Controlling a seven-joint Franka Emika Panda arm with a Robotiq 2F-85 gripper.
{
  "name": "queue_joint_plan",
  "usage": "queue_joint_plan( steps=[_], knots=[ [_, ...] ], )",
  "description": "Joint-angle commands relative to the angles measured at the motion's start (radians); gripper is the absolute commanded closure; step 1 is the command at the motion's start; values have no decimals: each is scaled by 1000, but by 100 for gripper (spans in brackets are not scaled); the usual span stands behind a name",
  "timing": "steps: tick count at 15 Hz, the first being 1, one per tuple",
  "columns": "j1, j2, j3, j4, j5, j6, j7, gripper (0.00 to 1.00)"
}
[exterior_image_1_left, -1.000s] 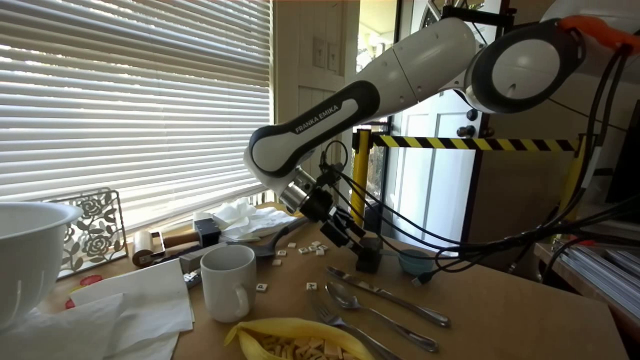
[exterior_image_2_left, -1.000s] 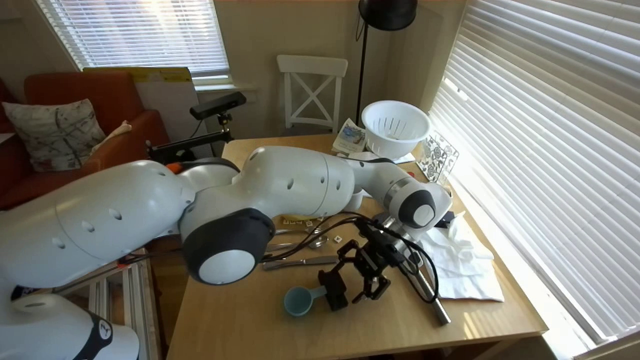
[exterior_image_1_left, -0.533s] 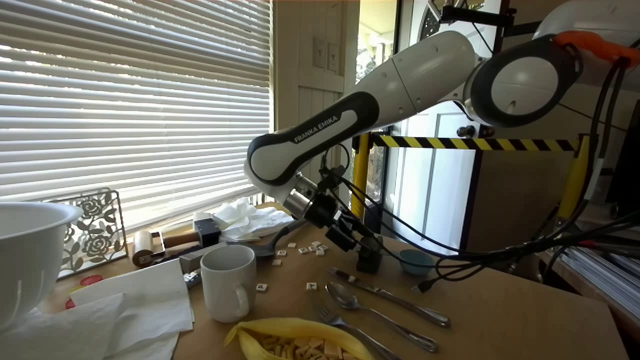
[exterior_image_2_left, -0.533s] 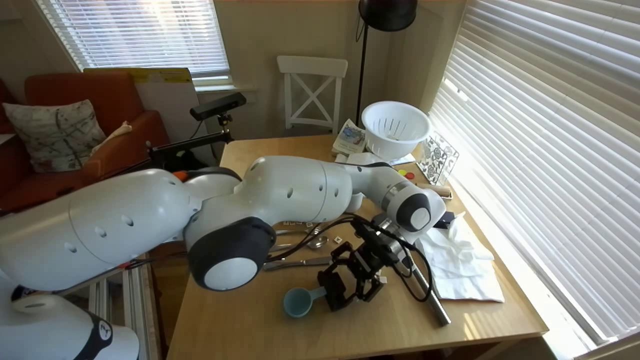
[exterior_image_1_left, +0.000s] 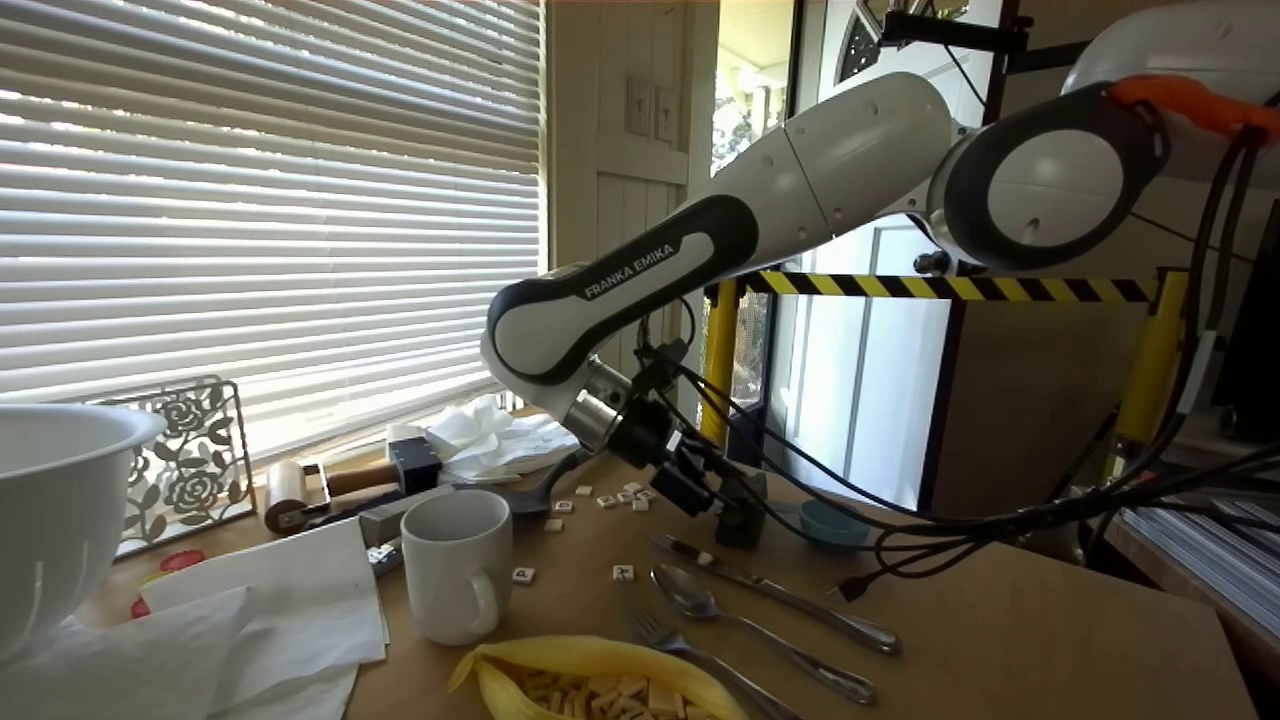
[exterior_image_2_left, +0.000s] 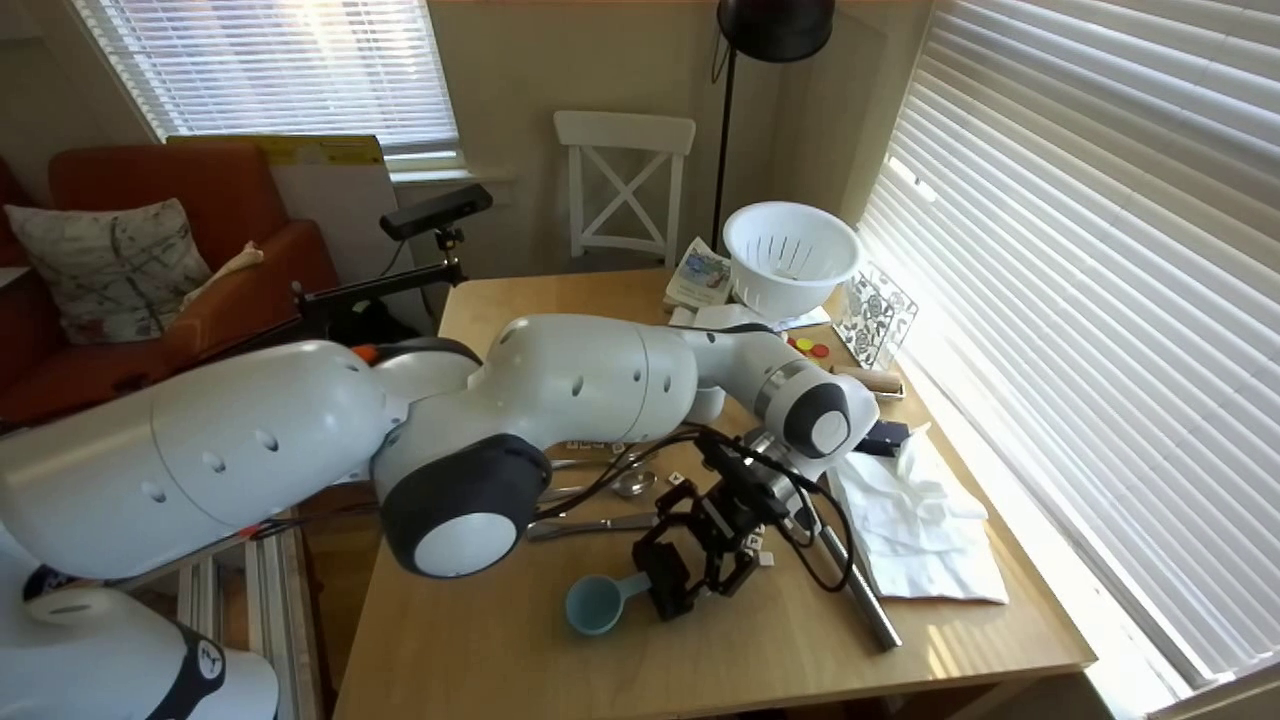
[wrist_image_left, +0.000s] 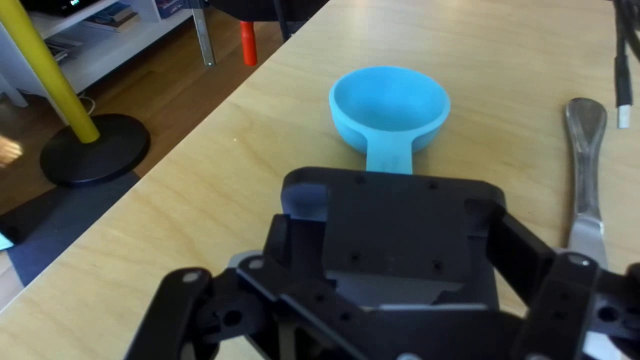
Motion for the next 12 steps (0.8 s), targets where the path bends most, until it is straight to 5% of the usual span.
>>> queue_joint_plan(
  steps=[1,12],
  knots=[
    [5,42,-5,68,2,-56,12,0],
    [11,71,-30,86,-18,-80,-1,0]
  ],
)
